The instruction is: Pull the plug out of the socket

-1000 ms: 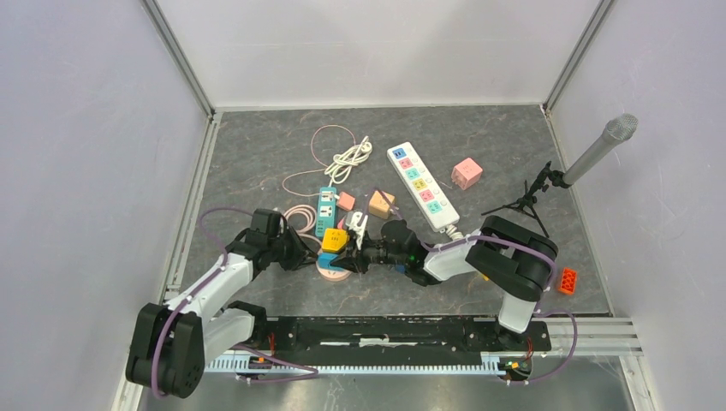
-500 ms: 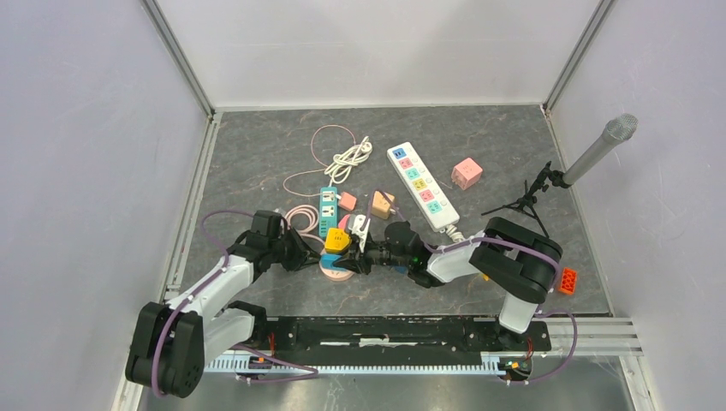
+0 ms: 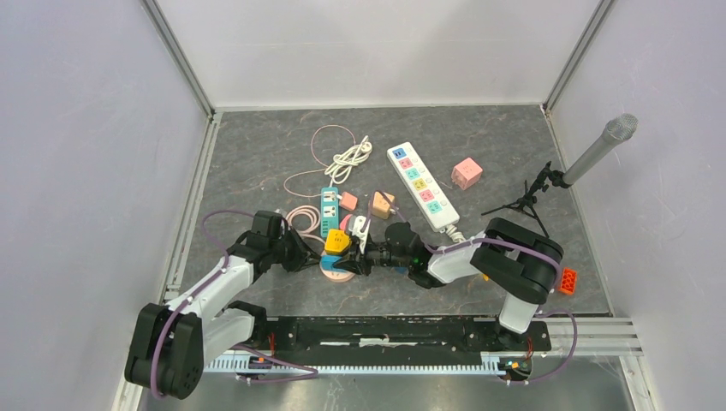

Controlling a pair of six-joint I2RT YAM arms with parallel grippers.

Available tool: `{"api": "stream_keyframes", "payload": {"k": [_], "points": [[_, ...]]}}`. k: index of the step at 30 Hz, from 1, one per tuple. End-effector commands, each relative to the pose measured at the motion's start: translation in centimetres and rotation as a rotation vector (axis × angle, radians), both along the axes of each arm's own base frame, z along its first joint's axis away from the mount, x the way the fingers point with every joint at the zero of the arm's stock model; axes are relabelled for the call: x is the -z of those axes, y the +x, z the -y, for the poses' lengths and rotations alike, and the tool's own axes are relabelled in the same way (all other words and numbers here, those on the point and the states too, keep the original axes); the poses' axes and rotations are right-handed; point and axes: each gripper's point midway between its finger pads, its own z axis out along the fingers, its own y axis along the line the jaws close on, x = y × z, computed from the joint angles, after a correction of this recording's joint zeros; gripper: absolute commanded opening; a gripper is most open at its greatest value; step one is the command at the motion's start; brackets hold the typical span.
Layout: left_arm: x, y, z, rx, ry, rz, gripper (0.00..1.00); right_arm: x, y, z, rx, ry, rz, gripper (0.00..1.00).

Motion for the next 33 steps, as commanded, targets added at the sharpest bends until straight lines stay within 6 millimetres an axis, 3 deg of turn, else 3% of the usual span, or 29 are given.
{"api": "stream_keyframes", "payload": {"k": [1, 4, 10, 15, 19, 26, 33], "points": [[1.7, -2.5, -0.3, 0.024, 0.032, -0.108, 0.15, -6.5, -1.0, -1.4, -0.083, 0.196, 0.095, 0.00], [1.3, -2.4, -0.5, 0.019, 0.038, -0.089, 0.14, -8.3, -1.8, -0.7, -0.127, 0.297, 0.041, 0.00], [1.3, -2.5, -0.5, 0.022, 0.039, -0.089, 0.13, -5.0, -1.5, -1.9, -0.083, 0.103, 0.161, 0.00], [1.4, -2.6, -0.5, 0.022, 0.041, -0.095, 0.13, -5.8, -1.0, -1.5, -0.056, 0.107, 0.208, 0.00], [1.4, -2.6, -0.6, 0.022, 0.042, -0.091, 0.13, -7.9, -1.6, -1.7, -0.109, 0.219, 0.117, 0.00], [1.3, -2.6, -0.7, 0.022, 0.048, -0.087, 0.12, -7.4, -2.2, -3.4, -0.160, 0.200, -0.037, 0.00], [1.4, -2.6, -0.7, 0.023, 0.052, -0.089, 0.12, -6.8, -2.3, -2.9, -0.153, 0.183, -0.040, 0.00]]}}
